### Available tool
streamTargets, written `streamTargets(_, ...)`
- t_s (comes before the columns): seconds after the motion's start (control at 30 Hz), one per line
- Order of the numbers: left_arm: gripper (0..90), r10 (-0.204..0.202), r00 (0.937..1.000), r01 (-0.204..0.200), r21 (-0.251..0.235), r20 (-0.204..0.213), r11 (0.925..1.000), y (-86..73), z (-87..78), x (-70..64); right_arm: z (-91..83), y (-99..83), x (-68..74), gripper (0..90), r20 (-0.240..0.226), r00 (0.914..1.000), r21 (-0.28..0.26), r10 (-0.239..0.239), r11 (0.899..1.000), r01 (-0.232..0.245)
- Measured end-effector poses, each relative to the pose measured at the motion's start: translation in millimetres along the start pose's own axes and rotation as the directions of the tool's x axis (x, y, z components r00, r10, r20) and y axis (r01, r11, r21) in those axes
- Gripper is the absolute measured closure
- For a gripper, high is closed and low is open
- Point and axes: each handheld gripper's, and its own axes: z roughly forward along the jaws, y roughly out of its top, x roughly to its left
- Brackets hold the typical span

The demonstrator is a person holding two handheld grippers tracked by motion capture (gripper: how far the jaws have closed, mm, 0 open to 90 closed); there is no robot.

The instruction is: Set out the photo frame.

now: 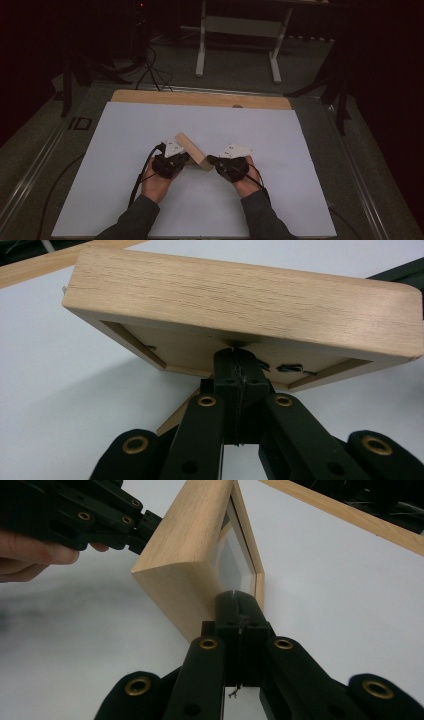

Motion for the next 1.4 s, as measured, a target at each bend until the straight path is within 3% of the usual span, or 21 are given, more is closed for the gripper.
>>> streamTargets(0.37,89.5,-0.017,0.9999,0.017,-0.004,0.001,0.9998,-0.7,0.2,4.1,0.3,1.3,5.8,89.6,-0.022,0.9997,-0.007,0.006,1.000,-0.007)
streamTargets(0.73,89.5,-0.056,0.9984,0.056,-0.013,0.007,0.9984,-2.0,0.8,10.6,2.5,4.3,15.4,89.7,-0.055,0.9981,-0.009,-0.029,1.000,0.028)
streamTargets(1.4,89.6,-0.078,0.9969,0.078,-0.004,0.010,0.9969,-2.7,2.2,15.3,10.9,10.1,28.4,89.7,-0.080,0.9953,-0.012,-0.054,0.999,0.053)
